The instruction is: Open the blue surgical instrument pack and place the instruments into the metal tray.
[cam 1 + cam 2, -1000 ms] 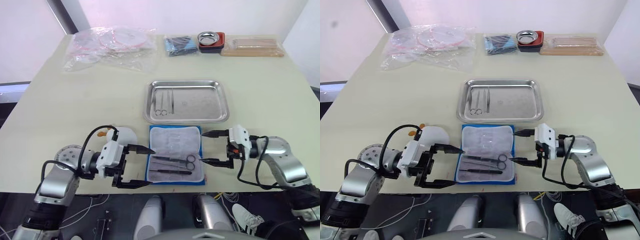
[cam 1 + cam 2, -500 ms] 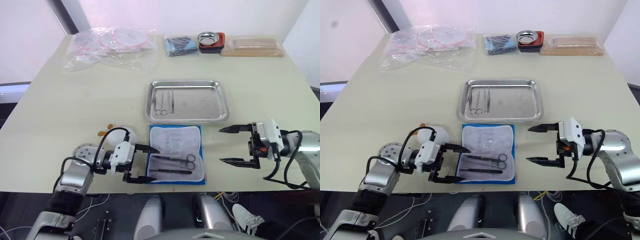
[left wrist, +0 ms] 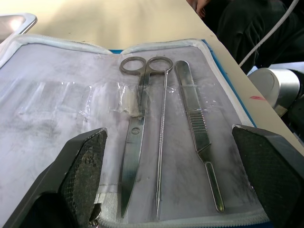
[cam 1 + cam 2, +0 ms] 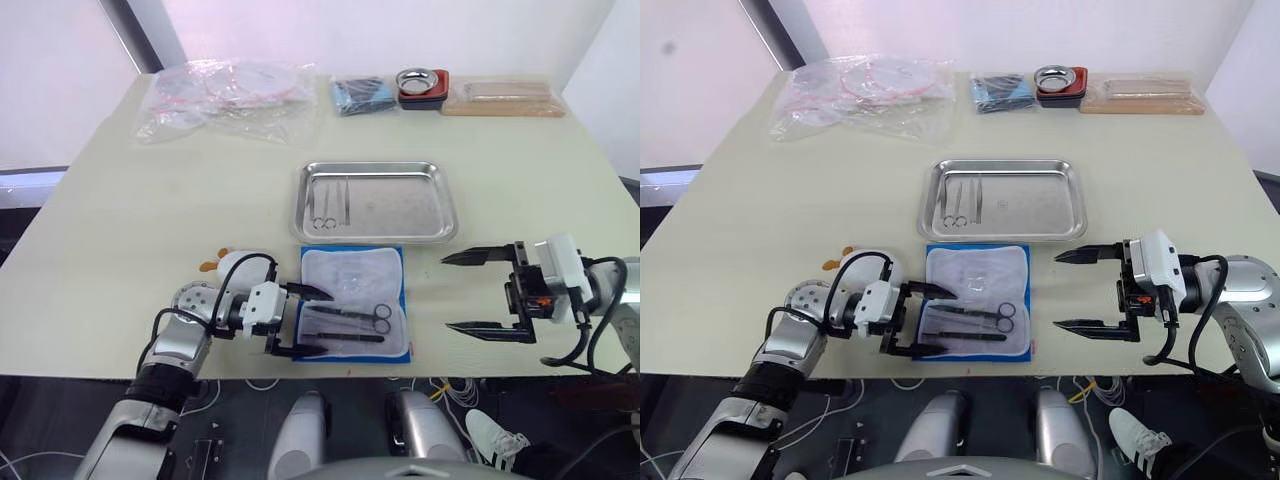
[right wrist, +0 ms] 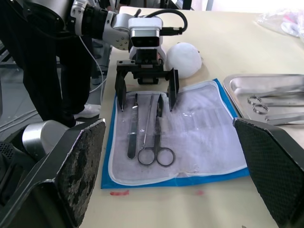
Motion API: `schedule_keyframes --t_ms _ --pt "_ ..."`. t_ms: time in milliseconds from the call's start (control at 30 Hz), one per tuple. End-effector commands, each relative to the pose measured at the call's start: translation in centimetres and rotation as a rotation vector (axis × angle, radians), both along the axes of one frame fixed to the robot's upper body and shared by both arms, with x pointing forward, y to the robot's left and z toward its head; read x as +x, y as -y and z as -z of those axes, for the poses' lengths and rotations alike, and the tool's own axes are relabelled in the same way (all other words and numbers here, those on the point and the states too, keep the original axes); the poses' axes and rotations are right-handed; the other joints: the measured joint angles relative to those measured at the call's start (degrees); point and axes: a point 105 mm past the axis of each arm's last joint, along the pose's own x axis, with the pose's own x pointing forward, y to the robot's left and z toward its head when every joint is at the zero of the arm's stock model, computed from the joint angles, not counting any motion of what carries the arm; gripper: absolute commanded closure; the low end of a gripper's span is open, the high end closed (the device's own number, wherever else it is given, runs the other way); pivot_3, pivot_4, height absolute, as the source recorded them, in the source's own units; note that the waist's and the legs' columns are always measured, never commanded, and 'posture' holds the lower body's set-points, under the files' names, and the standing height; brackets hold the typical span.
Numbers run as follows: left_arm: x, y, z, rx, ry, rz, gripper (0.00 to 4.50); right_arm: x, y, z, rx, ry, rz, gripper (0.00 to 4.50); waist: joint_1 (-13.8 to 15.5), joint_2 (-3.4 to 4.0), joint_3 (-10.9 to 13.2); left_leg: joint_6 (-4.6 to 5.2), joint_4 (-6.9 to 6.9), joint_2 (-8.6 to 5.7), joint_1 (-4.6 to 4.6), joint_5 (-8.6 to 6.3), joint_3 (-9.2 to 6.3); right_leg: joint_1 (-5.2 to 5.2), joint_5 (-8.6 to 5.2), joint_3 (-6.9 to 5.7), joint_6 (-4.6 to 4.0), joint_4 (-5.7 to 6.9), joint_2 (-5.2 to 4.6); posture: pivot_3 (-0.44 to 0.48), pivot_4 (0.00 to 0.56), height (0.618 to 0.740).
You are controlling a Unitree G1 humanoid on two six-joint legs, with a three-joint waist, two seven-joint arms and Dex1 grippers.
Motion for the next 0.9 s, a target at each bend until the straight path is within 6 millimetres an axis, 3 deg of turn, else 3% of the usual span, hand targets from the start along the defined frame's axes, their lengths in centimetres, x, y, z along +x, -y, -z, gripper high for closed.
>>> schedule_keyframes --t_ms 33,133,400,700,900 --pt "-0.4 -0.6 2.3 0.084 -0.048 -0.015 0.07 -0.6 -0.3 -1.0 0.009 0.039 -0.015 0.00 0.00 0.02 -0.01 0.00 0.01 0.00 0.11 0.00 0.01 0.11 0.01 0.01 0.01 -0.01 0.00 0.000 0.150 0.740" --pt "-0.5 -0.8 2.8 0.106 -0.041 -0.008 0.07 -0.8 -0.2 -0.9 0.005 0.031 -0.018 0.00 -0.01 0.06 -0.04 0.00 0.00 0.01 0.63 -0.01 0.03 0.66 -0.02 0.03 0.00 -0.05 -0.01 0.000 0.150 0.740" --pt "-0.3 -1.0 3.1 0.085 -0.084 -0.047 0.07 -0.4 -0.6 0.5 -0.054 0.008 0.011 0.00 -0.01 0.37 -0.25 0.01 0.00 0.02 0.71 0.00 0.10 0.69 -0.01 0.11 0.02 -0.03 0.00 0.000 0.150 0.740" --pt "-0.7 -0.3 4.0 0.055 -0.162 -0.052 0.07 1.4 -4.0 3.3 -0.089 -0.035 0.095 0.00 0.07 0.61 -0.49 0.01 0.00 0.00 0.69 0.00 0.11 0.70 0.00 0.13 0.03 -0.05 0.00 0.000 0.150 0.740" --pt "-1.2 -0.1 4.7 0.052 -0.248 -0.062 0.07 2.2 -6.1 4.0 -0.110 -0.033 0.113 0.00 0.13 0.81 -0.68 0.01 0.00 -0.06 0.69 0.00 0.12 0.69 -0.01 0.18 0.03 -0.06 -0.02 0.000 0.150 0.740"
